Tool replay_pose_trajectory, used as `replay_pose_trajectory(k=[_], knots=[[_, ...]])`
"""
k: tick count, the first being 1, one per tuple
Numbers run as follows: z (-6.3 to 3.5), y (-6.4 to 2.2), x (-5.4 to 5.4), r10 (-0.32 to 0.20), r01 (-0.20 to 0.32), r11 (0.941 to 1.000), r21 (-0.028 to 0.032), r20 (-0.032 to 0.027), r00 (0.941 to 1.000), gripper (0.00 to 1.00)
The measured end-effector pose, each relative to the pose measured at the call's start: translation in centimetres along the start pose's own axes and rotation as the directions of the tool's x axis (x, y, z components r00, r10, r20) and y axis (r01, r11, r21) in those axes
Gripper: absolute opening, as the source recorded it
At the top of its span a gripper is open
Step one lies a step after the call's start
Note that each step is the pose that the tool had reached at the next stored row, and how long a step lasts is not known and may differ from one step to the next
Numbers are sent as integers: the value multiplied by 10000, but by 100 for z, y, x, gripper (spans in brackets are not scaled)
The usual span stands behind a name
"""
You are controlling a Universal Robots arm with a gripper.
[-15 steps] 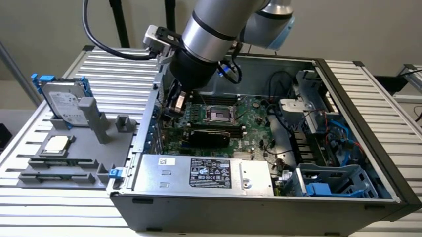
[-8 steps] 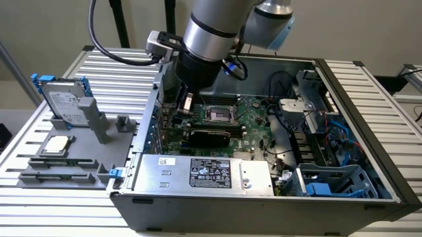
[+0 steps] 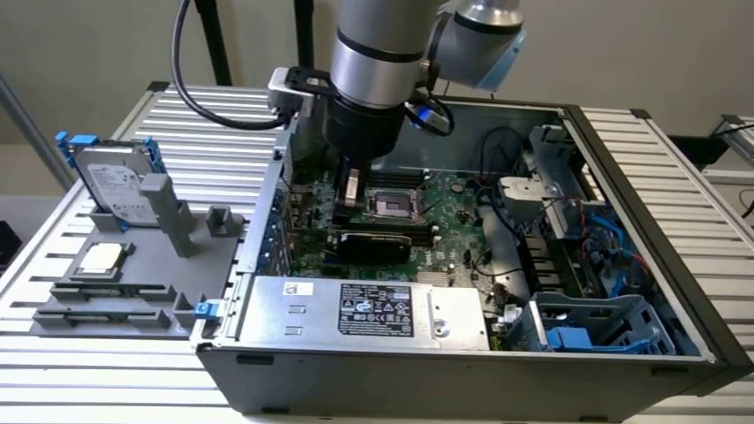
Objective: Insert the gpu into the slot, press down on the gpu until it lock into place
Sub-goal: 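Press down on the gpu until it lock into place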
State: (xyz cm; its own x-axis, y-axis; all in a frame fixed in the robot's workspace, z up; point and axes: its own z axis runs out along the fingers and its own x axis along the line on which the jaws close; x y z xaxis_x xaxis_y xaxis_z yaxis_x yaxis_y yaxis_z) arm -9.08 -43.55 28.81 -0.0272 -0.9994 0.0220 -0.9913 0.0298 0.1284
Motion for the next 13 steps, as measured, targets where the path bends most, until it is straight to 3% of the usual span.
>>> replay_pose_trajectory(k=[4,5,7,13], knots=[[-3,-20,0,10,-12,9975,707,22,10000,11],[-8,-20,0,11,-13,9970,773,26,10000,11],[-10,-22,2,8,-13,9970,767,69,10000,11],[-11,-21,2,47,-52,9971,765,73,10000,11]])
